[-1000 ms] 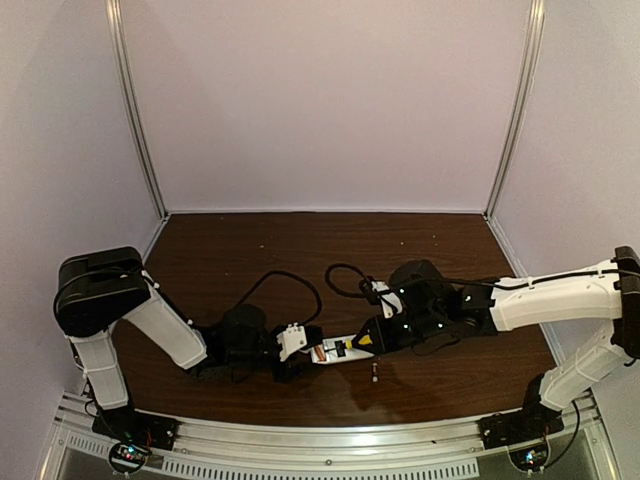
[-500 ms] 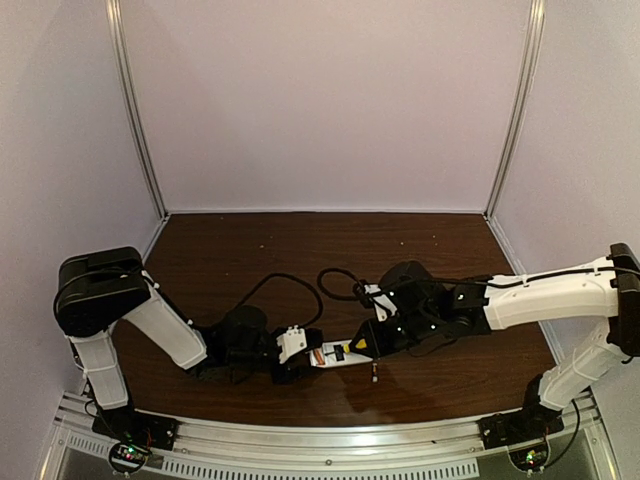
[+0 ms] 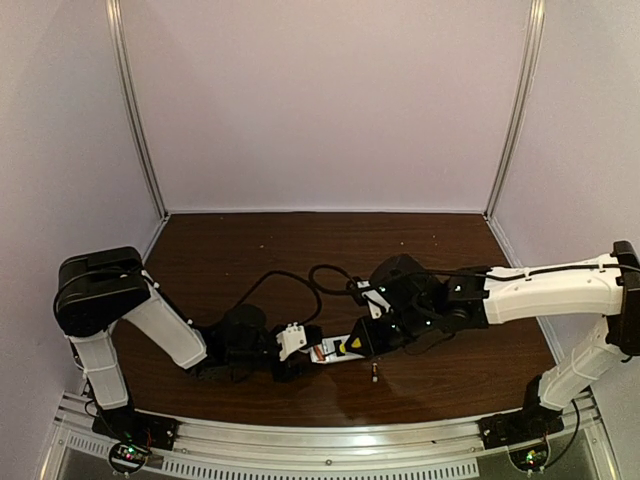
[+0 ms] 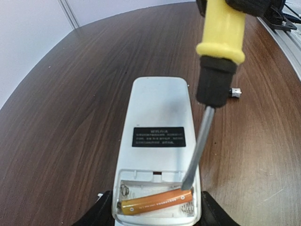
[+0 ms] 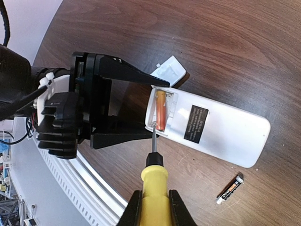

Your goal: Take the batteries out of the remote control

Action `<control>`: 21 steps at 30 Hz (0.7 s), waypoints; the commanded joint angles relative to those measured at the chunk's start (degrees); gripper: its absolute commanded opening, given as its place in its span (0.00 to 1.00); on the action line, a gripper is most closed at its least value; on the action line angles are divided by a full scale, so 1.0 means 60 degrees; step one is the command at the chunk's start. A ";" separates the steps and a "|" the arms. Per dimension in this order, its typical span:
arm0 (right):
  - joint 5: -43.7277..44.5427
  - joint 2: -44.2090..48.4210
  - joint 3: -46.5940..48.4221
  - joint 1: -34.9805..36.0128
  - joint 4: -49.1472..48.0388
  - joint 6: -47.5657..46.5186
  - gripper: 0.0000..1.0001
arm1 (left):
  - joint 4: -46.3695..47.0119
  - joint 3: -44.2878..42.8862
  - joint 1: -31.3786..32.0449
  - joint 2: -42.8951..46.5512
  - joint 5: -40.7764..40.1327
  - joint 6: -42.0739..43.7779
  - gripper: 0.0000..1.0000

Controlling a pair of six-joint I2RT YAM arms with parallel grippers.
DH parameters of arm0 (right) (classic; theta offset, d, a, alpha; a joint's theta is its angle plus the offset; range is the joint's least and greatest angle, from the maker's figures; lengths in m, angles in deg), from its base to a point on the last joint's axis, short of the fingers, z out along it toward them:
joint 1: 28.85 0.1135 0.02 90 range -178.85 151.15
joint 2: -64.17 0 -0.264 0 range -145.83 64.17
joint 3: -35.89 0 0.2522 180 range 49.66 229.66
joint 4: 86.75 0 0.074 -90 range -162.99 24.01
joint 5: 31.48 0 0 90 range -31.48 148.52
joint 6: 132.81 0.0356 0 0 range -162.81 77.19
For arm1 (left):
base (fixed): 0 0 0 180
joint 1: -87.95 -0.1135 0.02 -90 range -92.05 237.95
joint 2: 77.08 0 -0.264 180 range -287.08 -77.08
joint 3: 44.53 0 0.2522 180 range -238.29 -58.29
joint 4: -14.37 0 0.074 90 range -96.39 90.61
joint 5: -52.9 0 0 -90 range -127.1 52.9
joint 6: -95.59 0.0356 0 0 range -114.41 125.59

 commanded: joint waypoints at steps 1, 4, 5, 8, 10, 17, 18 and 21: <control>-0.0002 -0.0260 0.0336 0.0134 0.0488 0.0002 0.00 | 0.0700 -0.0107 -0.0047 0.0339 -0.0134 0.0012 0.00; -0.0018 -0.0456 0.0365 0.0212 0.0505 0.0024 0.00 | 0.0699 -0.0101 -0.0047 0.0358 -0.0127 0.0012 0.00; 0.0069 -0.0498 0.0376 0.0231 0.0551 0.0023 0.00 | 0.0704 -0.0101 -0.0051 0.0358 -0.0112 0.0012 0.00; 0.0498 -0.0562 0.0444 0.0230 0.0767 -0.0003 0.00 | 0.0702 -0.0101 -0.0056 0.0358 -0.0099 0.0005 0.00; 0.0696 -0.0527 0.0506 0.0226 0.0795 -0.0020 0.00 | 0.0698 -0.0101 -0.0047 0.0358 -0.0090 0.0012 0.00; 0.0880 -0.0255 0.0807 0.0236 0.0905 -0.0158 0.00 | 0.0698 -0.0087 -0.0055 0.0359 -0.0158 0.0029 0.00; 0.0956 -0.0255 0.0853 0.0236 0.0962 -0.0178 0.00 | 0.0700 -0.0087 -0.0047 0.0358 -0.0160 0.0040 0.00; 0.1075 -0.0260 0.0883 0.0229 0.0928 -0.0196 0.00 | 0.0726 -0.0077 -0.0055 0.0358 -0.0154 0.0040 0.00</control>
